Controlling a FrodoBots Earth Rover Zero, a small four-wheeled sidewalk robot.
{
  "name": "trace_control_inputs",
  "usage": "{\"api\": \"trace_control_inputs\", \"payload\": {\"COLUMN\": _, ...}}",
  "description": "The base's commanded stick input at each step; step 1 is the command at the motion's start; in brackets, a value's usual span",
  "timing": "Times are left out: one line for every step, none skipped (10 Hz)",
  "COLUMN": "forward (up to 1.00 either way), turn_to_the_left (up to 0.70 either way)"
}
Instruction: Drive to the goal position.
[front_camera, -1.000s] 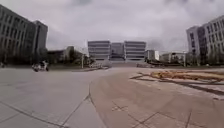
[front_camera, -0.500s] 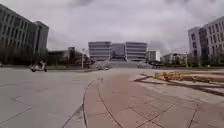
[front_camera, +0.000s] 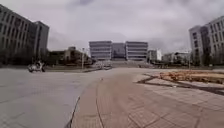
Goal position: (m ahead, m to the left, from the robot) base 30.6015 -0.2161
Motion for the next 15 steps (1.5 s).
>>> {"api": "trace_control_inputs", "payload": {"forward": 1.00, "turn_to_the_left": 0.00}}
{"api": "trace_control_inputs", "payload": {"forward": 1.00, "turn_to_the_left": 0.00}}
{"api": "trace_control_inputs", "payload": {"forward": 1.00, "turn_to_the_left": 0.00}}
{"api": "trace_control_inputs", "payload": {"forward": 1.00, "turn_to_the_left": 0.00}}
{"api": "trace_control_inputs", "payload": {"forward": 1.00, "turn_to_the_left": 0.00}}
{"api": "trace_control_inputs", "payload": {"forward": 1.00, "turn_to_the_left": 0.00}}
{"api": "trace_control_inputs", "payload": {"forward": 1.00, "turn_to_the_left": 0.00}}
{"api": "trace_control_inputs", "payload": {"forward": 1.00, "turn_to_the_left": 0.00}}
{"api": "trace_control_inputs", "payload": {"forward": 1.00, "turn_to_the_left": 0.00}}
{"api": "trace_control_inputs", "payload": {"forward": 1.00, "turn_to_the_left": 0.00}}
{"api": "trace_control_inputs", "payload": {"forward": 1.00, "turn_to_the_left": 0.00}}
{"api": "trace_control_inputs", "payload": {"forward": 1.00, "turn_to_the_left": 0.00}}
{"api": "trace_control_inputs", "payload": {"forward": 1.00, "turn_to_the_left": 0.00}}
{"api": "trace_control_inputs", "payload": {"forward": 1.00, "turn_to_the_left": -0.04}}
{"api": "trace_control_inputs", "payload": {"forward": 1.00, "turn_to_the_left": -0.14}}
